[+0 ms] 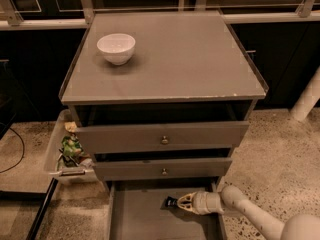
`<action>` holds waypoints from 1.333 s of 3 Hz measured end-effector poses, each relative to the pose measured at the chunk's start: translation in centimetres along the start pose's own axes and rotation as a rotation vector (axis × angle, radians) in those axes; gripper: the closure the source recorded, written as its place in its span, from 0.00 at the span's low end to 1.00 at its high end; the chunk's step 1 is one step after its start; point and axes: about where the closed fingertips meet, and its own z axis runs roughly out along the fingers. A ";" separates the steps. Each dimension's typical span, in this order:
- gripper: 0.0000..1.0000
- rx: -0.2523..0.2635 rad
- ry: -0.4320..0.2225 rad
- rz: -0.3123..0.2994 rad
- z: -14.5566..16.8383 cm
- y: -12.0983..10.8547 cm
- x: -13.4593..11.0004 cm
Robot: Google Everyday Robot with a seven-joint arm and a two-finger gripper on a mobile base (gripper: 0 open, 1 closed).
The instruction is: Pick rxbar blueberry from bottom drawer and place on counter
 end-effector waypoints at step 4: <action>0.12 -0.013 0.023 -0.005 -0.1 0.8 0.5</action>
Offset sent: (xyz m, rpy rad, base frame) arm -0.0076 -0.0043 0.0011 0.0067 0.0014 -0.0066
